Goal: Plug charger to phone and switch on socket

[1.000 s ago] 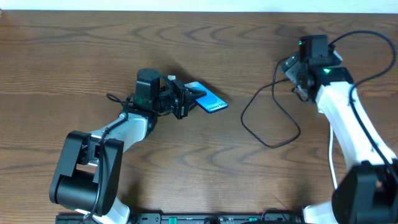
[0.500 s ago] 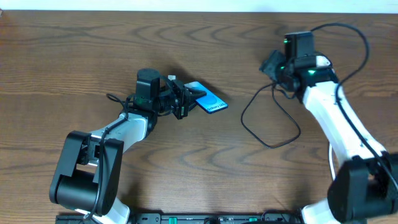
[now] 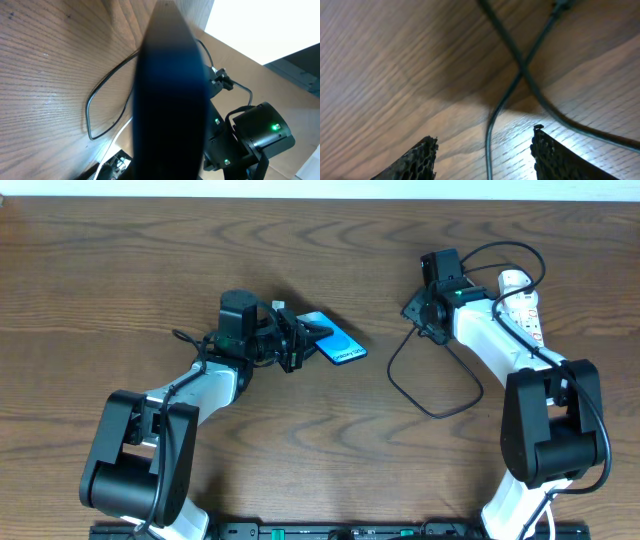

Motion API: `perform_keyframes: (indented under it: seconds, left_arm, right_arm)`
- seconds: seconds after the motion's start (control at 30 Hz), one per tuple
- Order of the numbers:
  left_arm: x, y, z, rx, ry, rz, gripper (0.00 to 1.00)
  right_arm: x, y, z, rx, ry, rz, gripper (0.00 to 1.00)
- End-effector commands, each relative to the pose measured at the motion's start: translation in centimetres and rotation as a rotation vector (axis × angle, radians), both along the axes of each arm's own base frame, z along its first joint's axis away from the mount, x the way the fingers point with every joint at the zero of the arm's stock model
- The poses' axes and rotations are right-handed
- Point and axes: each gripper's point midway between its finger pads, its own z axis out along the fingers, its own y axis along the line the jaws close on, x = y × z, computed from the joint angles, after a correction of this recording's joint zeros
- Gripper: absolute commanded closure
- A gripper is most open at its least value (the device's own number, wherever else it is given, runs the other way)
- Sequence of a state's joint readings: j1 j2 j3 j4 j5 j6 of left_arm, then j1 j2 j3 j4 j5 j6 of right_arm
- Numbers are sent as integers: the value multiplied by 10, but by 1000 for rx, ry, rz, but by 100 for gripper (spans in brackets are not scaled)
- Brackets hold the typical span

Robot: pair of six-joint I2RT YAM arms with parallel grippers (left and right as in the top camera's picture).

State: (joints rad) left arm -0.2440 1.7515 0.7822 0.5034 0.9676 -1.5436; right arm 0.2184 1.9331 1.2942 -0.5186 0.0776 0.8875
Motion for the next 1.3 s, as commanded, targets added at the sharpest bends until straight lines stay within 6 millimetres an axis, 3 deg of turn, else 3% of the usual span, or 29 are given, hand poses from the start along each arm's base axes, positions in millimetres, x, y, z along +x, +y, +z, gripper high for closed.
perform_keyframes:
  seconds: [0.0,0.17,0.27,0.57,0.67,0.83,1.07,1.17,1.2,1.23,1.27]
  left_arm:
    - [2,-2,16,-20,-59,-32,92]
    - [2,-2,16,-20,-59,-32,92]
    - [2,-2,16,-22,-59,-35,92]
    - [2,-2,16,-20,-59,-32,92]
    - [2,-2,16,-20,-59,-31,92]
    - [2,-2,16,-20,-59,-32,92]
    - [2,-2,16,-20,-59,-31,92]
    - [2,-2,16,-20,-59,-32,92]
    - [2,-2,16,-20,-59,-32,92]
    - [2,-2,16,-20,-59,-32,92]
    - [2,-2,16,-20,-59,-31,92]
  right_arm:
    - [-3,-19,-3,-87,5,-96,38]
    - [-12,-16,-39,-78,91,-108,45]
    - [-15,-14,-51,-87,115,-102,45]
    - [-6,1,-51,-83,73,-70,46]
    - [2,6,-48,-77,35,-54,40]
    - [4,-2,-52,-100,33,-76,43]
    - [-2,-18,-77,-134,78,-139,51]
    - [2,-20,-82,-133,70,-145,61]
    - [3,-20,-82,-131,64,-146,69]
    - [5,-18,-83,-127,59,-127,86]
    - [8,-14,-82,-116,54,-91,92]
